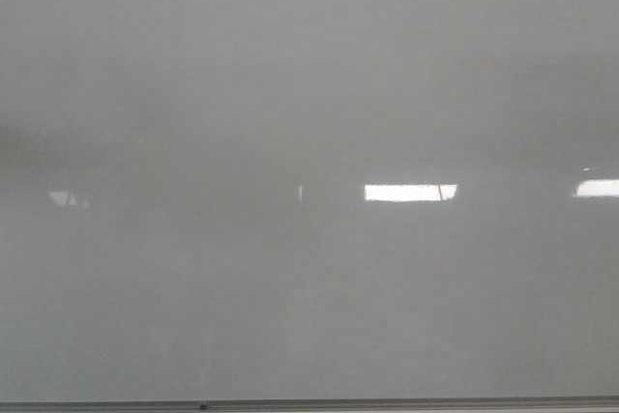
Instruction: Write number 5 on whiteboard
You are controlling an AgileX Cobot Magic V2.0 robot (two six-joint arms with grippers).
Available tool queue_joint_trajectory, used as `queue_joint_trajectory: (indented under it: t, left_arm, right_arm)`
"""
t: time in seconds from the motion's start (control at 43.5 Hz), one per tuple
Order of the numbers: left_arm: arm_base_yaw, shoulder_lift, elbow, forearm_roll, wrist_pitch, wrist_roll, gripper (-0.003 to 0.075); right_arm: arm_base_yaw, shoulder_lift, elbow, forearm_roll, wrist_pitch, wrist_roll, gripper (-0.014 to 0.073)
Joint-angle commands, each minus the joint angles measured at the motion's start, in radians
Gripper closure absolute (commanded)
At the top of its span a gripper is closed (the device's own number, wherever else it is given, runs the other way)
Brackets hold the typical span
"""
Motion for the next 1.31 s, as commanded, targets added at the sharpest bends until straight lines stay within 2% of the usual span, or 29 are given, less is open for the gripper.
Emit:
queue_joint_trajectory:
  t: [0.0, 0.161, 0.253, 0.46, 0.574, 0.758, 0.965, 1.126, 1.287]
  left_arm:
    - [-0.001, -0.001, -0.032, -0.008, -0.119, -0.007, 0.0156]
    - [-0.003, 0.006, -0.032, -0.008, -0.14, -0.007, 0.0158]
    - [-0.003, 0.006, -0.032, -0.008, -0.127, -0.007, 0.0216]
    - [-0.003, 0.006, -0.032, -0.008, -0.113, -0.007, 0.0571]
    - [-0.003, 0.006, -0.032, -0.005, -0.113, -0.005, 0.0734]
    - [-0.005, -0.042, -0.032, -0.005, -0.03, -0.005, 0.0741]
    - [-0.082, -0.225, -0.07, -0.017, 0.385, -0.002, 0.0741]
    - [-0.266, -0.329, -0.115, -0.017, 0.652, 0.135, 0.0741]
    - [-0.512, -0.4, -0.12, -0.017, 0.798, 0.276, 0.0741]
  right_arm:
    - [0.001, 0.02, -0.032, -0.009, -0.087, 0.002, 0.0069]
    - [0.001, 0.02, -0.032, -0.009, -0.088, 0.002, 0.0069]
    - [0.001, 0.02, -0.032, -0.009, -0.088, 0.002, 0.0069]
    - [0.001, 0.02, -0.032, -0.009, -0.087, 0.002, 0.0069]
    - [0.001, 0.02, -0.032, -0.009, -0.087, 0.002, 0.0069]
    - [0.001, 0.02, -0.032, -0.009, -0.087, 0.002, 0.0069]
    - [0.001, 0.02, -0.032, -0.009, -0.081, 0.002, 0.0069]
    - [0.001, 0.02, -0.032, -0.009, -0.071, 0.002, 0.0069]
    - [0.002, 0.032, -0.036, -0.009, -0.028, -0.005, 0.0069]
